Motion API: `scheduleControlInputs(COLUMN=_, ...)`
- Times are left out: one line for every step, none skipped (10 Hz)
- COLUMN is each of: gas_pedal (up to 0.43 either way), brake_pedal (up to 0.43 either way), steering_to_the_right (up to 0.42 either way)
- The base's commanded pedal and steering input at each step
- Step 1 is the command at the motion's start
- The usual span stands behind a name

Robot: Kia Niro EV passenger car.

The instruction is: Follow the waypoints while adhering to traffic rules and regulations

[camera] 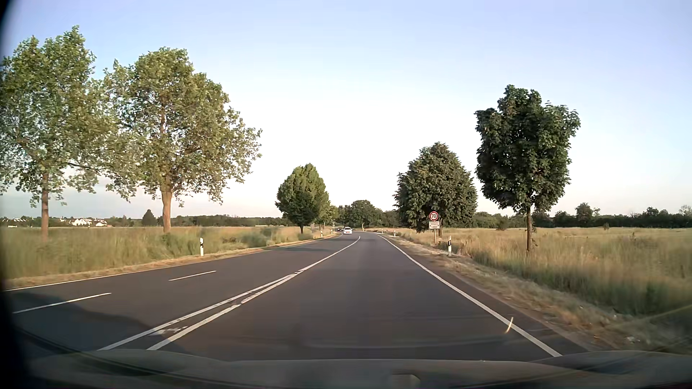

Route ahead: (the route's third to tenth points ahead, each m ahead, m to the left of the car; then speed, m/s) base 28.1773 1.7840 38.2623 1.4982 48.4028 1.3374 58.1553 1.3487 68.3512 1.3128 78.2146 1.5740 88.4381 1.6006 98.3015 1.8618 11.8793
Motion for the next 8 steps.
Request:
scheduleControlInputs(gas_pedal=0.398, brake_pedal=0.030, steering_to_the_right=0.006)
scheduleControlInputs(gas_pedal=0.398, brake_pedal=0.030, steering_to_the_right=0.006)
scheduleControlInputs(gas_pedal=0.398, brake_pedal=0.030, steering_to_the_right=0.006)
scheduleControlInputs(gas_pedal=0.398, brake_pedal=0.030, steering_to_the_right=0.006)
scheduleControlInputs(gas_pedal=0.398, brake_pedal=0.030, steering_to_the_right=0.006)
scheduleControlInputs(gas_pedal=0.398, brake_pedal=0.030, steering_to_the_right=0.006)
scheduleControlInputs(gas_pedal=0.398, brake_pedal=0.030, steering_to_the_right=0.006)
scheduleControlInputs(gas_pedal=0.398, brake_pedal=0.024, steering_to_the_right=0.006)
